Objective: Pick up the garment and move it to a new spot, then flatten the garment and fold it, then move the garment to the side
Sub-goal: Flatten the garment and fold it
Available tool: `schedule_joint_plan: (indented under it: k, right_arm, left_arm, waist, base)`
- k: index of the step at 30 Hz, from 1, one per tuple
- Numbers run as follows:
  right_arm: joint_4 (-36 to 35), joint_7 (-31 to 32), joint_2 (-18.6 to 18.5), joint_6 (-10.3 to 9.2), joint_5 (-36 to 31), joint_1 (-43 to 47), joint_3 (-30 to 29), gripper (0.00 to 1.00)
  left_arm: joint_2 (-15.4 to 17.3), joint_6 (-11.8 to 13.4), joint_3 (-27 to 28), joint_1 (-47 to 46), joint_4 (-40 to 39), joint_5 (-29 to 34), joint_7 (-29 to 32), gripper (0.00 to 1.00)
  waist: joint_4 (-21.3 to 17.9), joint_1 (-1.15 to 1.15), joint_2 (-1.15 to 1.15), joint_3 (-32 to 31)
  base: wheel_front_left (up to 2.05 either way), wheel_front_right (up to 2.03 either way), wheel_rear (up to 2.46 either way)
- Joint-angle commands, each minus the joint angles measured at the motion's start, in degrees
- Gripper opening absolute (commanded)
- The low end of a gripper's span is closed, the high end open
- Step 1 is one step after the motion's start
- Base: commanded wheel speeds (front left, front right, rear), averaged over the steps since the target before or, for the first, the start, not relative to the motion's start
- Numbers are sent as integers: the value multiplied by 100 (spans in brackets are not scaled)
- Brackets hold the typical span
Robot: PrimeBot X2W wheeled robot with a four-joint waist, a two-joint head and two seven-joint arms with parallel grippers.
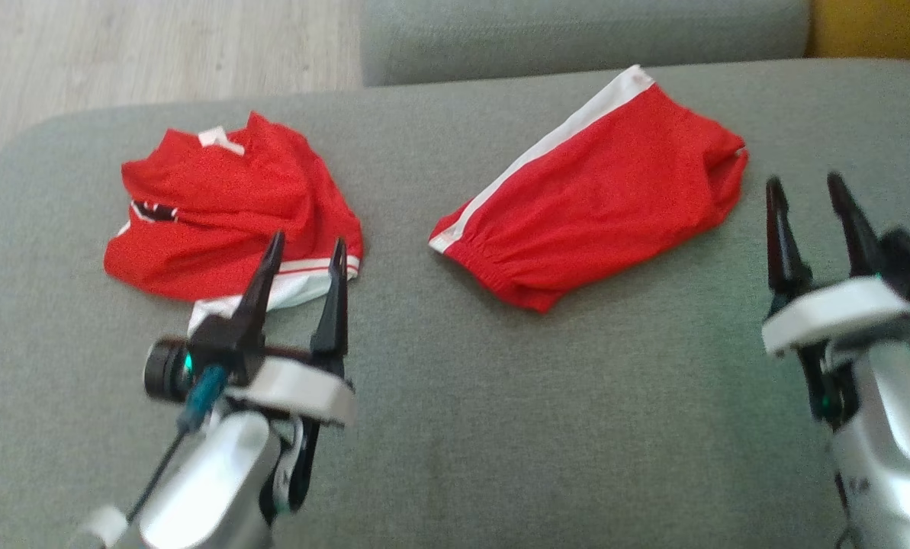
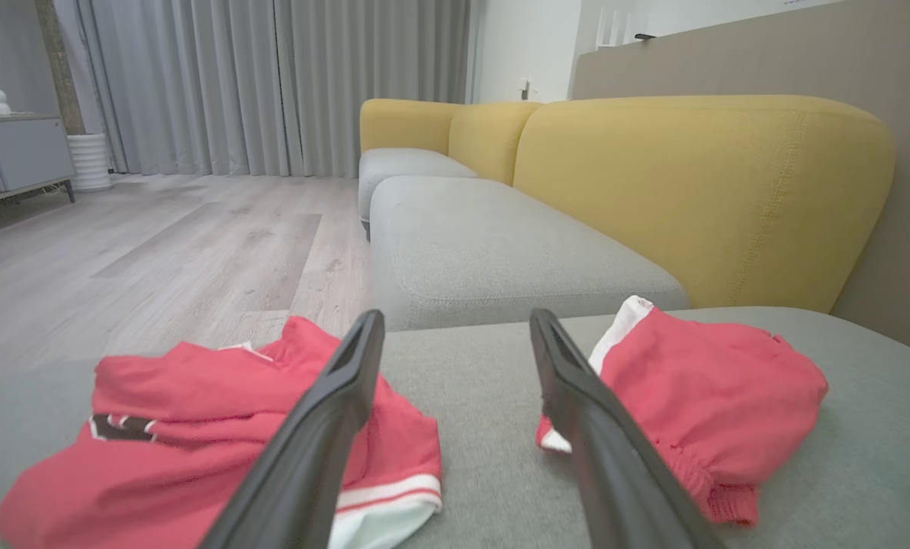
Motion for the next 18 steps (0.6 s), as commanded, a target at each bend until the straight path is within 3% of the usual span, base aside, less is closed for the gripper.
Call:
schedule_joint_plan:
  k: [1, 10, 18]
  right_arm:
    - [-230, -59, -23, -5, 33, -103, 82, 100]
    - [-1160, 55, 554, -5, -120, 1259, -295, 100]
    - [-1680, 235, 832, -5, -328, 1580, -546, 100]
  left_arm:
    - [99, 27, 277, -179, -185, 60, -46, 100]
    - [-287, -132, 939, 1032, -414, 586, -46, 100]
    - [-579, -486, 1360, 1247, -420, 1038, -47, 100]
  waist:
    - [-70, 2, 0, -101]
    - [-197, 2, 0, -231]
    - [-204, 2, 0, -63]
  base:
    - [0, 0, 0]
    - [0, 0, 0]
    - [0, 0, 0]
